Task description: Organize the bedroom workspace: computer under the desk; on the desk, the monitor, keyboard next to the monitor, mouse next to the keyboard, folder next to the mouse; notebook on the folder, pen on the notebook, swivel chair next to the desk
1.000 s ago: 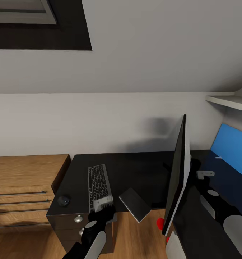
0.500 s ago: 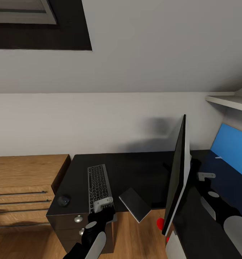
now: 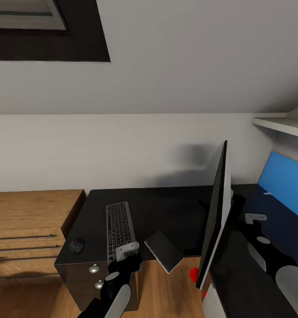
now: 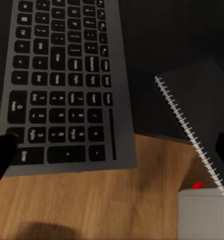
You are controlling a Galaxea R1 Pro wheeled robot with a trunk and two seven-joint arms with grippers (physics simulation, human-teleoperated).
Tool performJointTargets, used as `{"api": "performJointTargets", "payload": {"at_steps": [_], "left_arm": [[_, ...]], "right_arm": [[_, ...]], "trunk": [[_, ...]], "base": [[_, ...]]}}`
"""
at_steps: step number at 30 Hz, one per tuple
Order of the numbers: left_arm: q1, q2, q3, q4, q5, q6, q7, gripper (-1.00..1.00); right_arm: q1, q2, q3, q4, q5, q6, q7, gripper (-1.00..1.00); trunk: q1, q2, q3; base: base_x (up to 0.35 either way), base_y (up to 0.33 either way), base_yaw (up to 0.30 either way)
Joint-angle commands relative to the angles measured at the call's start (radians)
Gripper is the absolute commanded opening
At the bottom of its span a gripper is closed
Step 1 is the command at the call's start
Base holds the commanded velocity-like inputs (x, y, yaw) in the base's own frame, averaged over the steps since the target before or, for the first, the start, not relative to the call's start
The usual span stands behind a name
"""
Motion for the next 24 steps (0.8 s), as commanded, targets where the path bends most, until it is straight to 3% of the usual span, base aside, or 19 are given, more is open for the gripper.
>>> {"api": "performJointTargets", "payload": {"at_steps": [1,24], "left_arm": [[-0.001,0.0,-0.001,-0.001,0.006,0.003,0.007,1.0],[-0.001,0.0,-0.001,-0.001,0.008,0.003,0.007,1.0]], "right_arm": [[-0.001,-0.001,0.008,0.001,-0.008,-0.004,-0.005,1.0],[-0.001,-0.001,0.011,0.003,-0.007,-0.007,-0.005,1.0]], "trunk": [[0.0,-0.001,-0.002],[0.0,-0.001,-0.002]], "base": [[0.0,-0.045,0.0],[0.033,-0.036,0.0]]}}
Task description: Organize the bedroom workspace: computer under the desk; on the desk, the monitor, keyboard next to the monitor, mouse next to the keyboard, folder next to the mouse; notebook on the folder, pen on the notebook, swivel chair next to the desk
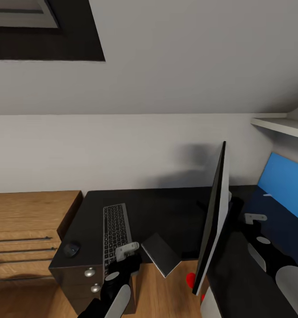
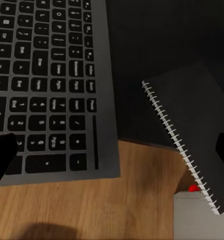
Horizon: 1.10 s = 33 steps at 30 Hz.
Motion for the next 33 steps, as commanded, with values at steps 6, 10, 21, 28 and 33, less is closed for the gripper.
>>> {"api": "performJointTargets", "payload": {"at_steps": [6,10,21,28,33], "left_arm": [[-0.001,0.0,-0.001,0.0,0.006,0.003,0.007,1.0],[-0.001,0.0,-0.001,0.0,0.006,0.003,0.007,1.0],[-0.001,0.0,-0.002,0.016,0.006,0.002,0.005,1.0],[-0.001,-0.002,-0.004,0.022,0.006,0.003,0.005,1.0],[-0.001,-0.003,-0.004,0.03,0.005,0.001,0.003,1.0]], "right_arm": [[-0.001,-0.001,0.009,0.0,-0.008,-0.004,-0.005,1.0],[-0.001,-0.001,0.009,0.0,-0.008,-0.004,-0.005,1.0],[-0.001,-0.001,0.011,0.0,-0.008,-0.004,-0.005,1.0],[-0.001,-0.001,0.012,-0.001,-0.008,-0.004,-0.005,1.0],[-0.001,-0.001,0.012,-0.001,-0.008,-0.005,-0.005,1.0]], "trunk": [[0.0,-0.001,-0.002],[0.0,-0.001,-0.002],[0.0,-0.001,-0.002],[0.0,-0.001,-0.002],[0.0,-0.001,-0.002]], "base": [[0.062,0.0,0.0],[0.011,0.0,0.0],[0.026,0.042,0.0],[0.02,0.024,0.0],[0.054,0.0,0.0]]}}
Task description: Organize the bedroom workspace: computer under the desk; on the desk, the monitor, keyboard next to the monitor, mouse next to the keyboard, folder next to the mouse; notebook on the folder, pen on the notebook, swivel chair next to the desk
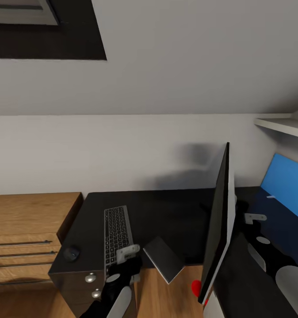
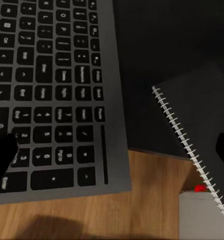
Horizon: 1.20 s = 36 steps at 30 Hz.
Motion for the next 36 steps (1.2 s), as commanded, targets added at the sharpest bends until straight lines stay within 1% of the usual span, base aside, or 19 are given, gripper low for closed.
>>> {"api": "performJointTargets", "payload": {"at_steps": [1,10,11,36], "left_arm": [[-0.001,0.0,-0.001,0.0,0.006,0.003,0.007,1.0],[-0.001,-0.001,-0.001,0.002,0.007,0.004,0.009,1.0],[-0.001,-0.001,-0.001,0.002,0.007,0.004,0.009,1.0],[-0.001,-0.001,-0.001,0.003,0.007,0.004,0.009,1.0]], "right_arm": [[-0.001,-0.001,0.008,0.0,-0.009,-0.004,-0.005,1.0],[-0.001,-0.001,0.008,0.0,-0.009,-0.004,-0.004,1.0],[-0.001,-0.001,0.008,0.0,-0.009,-0.003,-0.004,-1.0],[-0.001,-0.001,0.01,0.0,-0.007,-0.001,-0.003,-1.0]], "trunk": [[0.001,-0.001,-0.002],[0.001,-0.001,-0.002],[0.001,-0.001,-0.002],[0.001,-0.001,-0.002]], "base": [[0.156,0.0,0.0],[0.039,0.0,0.0],[0.003,0.0,0.0],[0.0,0.0,0.0]]}}
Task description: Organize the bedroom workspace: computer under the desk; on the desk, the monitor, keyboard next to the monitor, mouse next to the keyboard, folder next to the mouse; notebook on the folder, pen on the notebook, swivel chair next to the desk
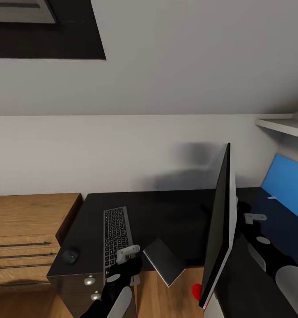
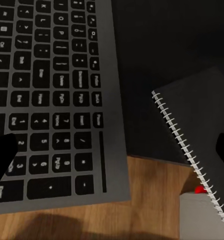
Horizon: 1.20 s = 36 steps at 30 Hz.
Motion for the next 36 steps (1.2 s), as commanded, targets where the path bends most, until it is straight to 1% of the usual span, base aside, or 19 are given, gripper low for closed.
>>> {"api": "performJointTargets", "payload": {"at_steps": [1,12,17,21,29,33,36], "left_arm": [[-0.001,0.0,-0.001,-0.001,0.006,0.003,0.007,1.0],[-0.001,0.0,-0.001,0.0,0.006,0.003,0.006,1.0],[-0.001,0.0,-0.001,0.0,0.006,0.004,0.006,1.0],[-0.001,-0.003,-0.003,0.018,0.006,0.004,0.006,1.0],[-0.001,-0.003,-0.004,0.019,0.006,0.003,0.006,1.0],[-0.001,-0.002,-0.021,0.02,0.005,0.003,0.007,1.0],[-0.001,-0.001,-0.026,0.019,0.004,0.003,0.007,1.0]], "right_arm": [[-0.001,-0.001,0.011,0.001,-0.009,-0.003,-0.004,-1.0],[-0.001,-0.001,0.011,0.001,-0.009,-0.003,-0.004,-1.0],[-0.001,-0.001,0.011,0.001,-0.009,-0.003,-0.004,-1.0],[-0.001,0.0,0.011,0.0,-0.009,-0.003,-0.004,-1.0],[-0.001,0.001,0.011,0.0,-0.009,-0.003,-0.004,-1.0],[-0.001,0.001,0.011,0.001,-0.009,-0.003,-0.004,-1.0],[-0.001,0.001,0.011,0.001,-0.009,-0.003,-0.004,-1.0]], "trunk": [[0.0,-0.001,-0.002],[0.0,-0.001,-0.002],[0.0,-0.001,-0.002],[0.0,-0.001,-0.002],[0.0,-0.001,-0.002],[0.0,-0.001,-0.002],[0.0,-0.001,-0.002]], "base": [[0.0,0.0,0.0],[-0.001,0.0,0.0],[-0.102,0.0,0.0],[-0.267,0.04,0.0],[-0.326,0.093,0.0],[-0.328,0.067,0.0],[-0.329,0.02,0.0]]}}
